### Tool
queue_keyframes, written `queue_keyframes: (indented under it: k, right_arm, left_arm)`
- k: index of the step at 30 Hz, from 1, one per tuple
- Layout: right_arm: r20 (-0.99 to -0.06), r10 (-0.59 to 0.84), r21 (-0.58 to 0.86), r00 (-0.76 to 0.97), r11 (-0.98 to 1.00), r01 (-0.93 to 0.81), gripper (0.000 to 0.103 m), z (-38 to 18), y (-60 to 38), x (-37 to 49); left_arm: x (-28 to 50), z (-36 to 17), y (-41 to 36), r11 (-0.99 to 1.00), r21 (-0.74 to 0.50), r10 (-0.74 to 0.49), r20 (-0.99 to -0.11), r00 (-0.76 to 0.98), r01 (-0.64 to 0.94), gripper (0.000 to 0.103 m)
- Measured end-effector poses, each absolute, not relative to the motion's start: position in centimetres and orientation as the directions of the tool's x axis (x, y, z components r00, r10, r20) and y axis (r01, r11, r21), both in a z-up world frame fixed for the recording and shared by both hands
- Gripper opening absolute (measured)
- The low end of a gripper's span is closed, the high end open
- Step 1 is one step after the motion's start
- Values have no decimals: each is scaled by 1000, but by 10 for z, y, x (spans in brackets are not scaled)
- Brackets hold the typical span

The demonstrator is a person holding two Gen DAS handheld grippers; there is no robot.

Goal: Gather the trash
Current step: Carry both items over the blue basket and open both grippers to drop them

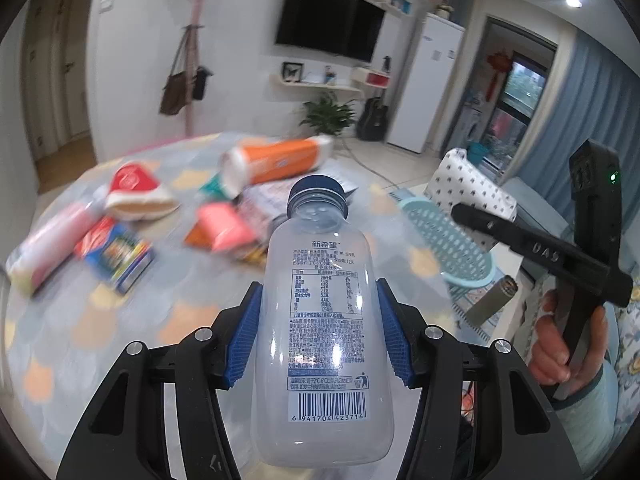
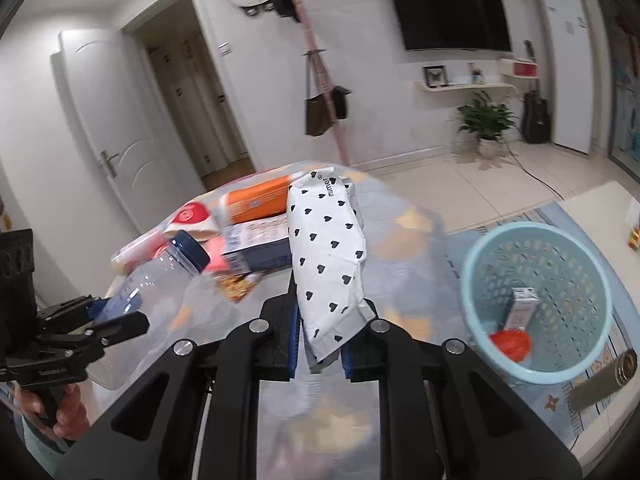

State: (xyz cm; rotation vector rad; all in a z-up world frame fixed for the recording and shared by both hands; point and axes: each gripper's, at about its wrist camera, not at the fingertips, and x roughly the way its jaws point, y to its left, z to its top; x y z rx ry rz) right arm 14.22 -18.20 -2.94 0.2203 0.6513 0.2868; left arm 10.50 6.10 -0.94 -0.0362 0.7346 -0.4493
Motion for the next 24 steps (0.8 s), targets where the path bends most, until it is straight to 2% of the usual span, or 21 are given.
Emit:
queue_keyframes:
  k: [6, 11, 19, 24]
  right_arm:
    - [-568, 255, 320, 783, 944, -76, 14, -34, -230, 143]
    - [-583, 149, 278, 799, 960, 23, 14, -43, -263, 143]
    - [-624, 73, 309, 778, 937, 160, 14, -71, -315, 152]
    - [-676, 16, 309, 737, 914, 263, 14, -98, -345, 168]
  left_arm:
    - [124, 4, 7, 874, -148, -444, -628, 640, 462, 54]
    - [147, 6, -39, 822, -197, -524, -630, 573, 535, 54]
    - [196, -9, -114, 722, -307, -639, -639, 428, 620, 54]
    - [228, -25, -156, 705, -319, -642, -667, 379, 633, 54]
